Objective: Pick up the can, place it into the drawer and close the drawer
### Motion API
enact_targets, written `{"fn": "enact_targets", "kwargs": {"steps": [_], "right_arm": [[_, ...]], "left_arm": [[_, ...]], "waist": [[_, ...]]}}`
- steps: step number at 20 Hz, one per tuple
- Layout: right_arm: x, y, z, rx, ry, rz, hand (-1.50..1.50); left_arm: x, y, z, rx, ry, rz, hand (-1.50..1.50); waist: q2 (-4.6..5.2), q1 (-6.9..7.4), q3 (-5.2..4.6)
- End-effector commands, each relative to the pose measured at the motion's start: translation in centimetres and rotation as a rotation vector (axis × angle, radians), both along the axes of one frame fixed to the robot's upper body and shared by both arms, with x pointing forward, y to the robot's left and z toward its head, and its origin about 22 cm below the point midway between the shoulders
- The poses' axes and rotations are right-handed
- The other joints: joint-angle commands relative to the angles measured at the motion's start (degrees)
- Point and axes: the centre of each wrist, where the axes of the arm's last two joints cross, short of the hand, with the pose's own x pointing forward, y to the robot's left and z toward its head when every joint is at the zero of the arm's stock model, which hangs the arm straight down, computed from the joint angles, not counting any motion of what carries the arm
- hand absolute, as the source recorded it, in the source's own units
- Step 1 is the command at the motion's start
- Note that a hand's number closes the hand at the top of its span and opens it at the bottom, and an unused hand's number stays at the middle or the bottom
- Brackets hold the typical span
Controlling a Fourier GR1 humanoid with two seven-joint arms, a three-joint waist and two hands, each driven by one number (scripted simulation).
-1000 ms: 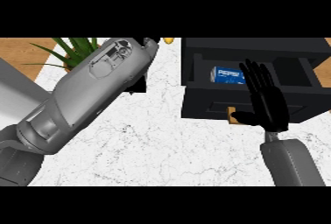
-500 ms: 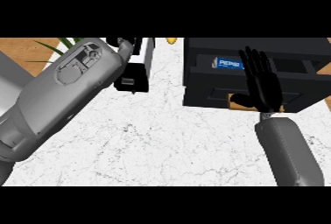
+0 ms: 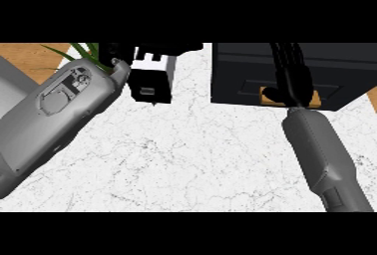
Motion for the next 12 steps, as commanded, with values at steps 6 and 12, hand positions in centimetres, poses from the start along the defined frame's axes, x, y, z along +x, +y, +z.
{"fn": "enact_targets", "kwargs": {"steps": [6, 12], "right_arm": [[3.3, 2.8, 2.1, -0.004, -0.032, -0.012, -1.50], [5.0, 2.9, 5.3, -0.001, -0.029, -0.029, -1.50]], "left_arm": [[-1.4, 1.6, -0.7, -0.015, 0.007, -0.015, -1.50], [-2.8, 2.0, -2.5, 0.002, 0.017, -0.011, -1.50]], "waist": [[1.33, 0.89, 0.69], [1.57, 1.48, 0.71]]}}
